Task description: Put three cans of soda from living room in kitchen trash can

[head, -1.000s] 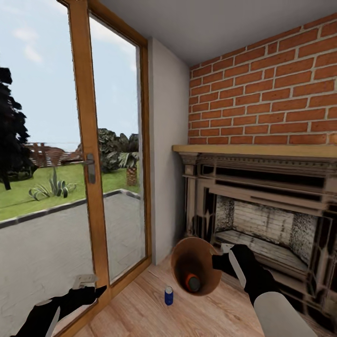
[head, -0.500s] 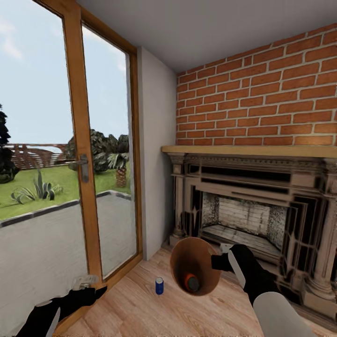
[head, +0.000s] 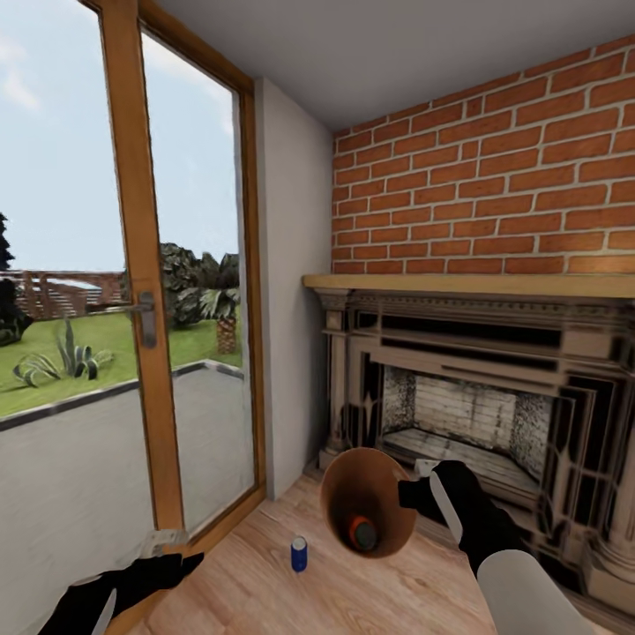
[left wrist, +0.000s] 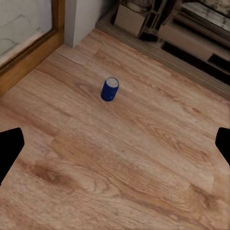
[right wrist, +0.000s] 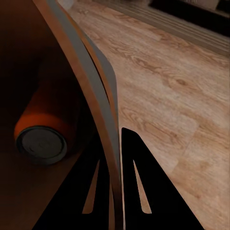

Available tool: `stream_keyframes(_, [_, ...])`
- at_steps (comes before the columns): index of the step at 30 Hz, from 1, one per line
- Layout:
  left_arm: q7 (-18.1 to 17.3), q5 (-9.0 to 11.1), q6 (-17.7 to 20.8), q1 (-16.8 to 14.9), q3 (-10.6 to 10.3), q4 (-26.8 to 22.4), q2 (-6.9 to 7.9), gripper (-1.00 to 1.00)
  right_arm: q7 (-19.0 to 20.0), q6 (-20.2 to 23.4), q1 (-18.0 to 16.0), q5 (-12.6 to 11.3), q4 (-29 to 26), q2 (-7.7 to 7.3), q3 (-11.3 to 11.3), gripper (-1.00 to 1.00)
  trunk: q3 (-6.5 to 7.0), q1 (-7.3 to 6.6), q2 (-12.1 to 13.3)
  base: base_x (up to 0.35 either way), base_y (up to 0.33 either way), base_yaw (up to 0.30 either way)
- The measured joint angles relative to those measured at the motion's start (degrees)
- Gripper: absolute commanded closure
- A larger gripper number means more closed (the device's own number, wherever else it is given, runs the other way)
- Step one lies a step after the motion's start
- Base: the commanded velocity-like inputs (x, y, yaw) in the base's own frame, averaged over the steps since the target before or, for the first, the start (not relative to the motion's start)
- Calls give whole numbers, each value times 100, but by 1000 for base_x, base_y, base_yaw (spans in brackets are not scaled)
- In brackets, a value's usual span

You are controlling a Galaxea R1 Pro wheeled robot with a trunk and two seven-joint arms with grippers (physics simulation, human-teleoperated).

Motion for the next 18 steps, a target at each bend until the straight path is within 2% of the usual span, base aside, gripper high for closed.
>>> stream_keyframes(5, [9, 20, -8, 1, 0, 3, 0, -100, -1, 0, 0, 17, -5, 0, 7, 100, 0, 0, 0, 150, 0, 0])
stream_keyframes(18, [9, 31, -9, 1, 0, -4, 0, -100, -17, 25, 0, -24, -9, 8, 6, 100, -85, 0, 0, 10, 0, 0])
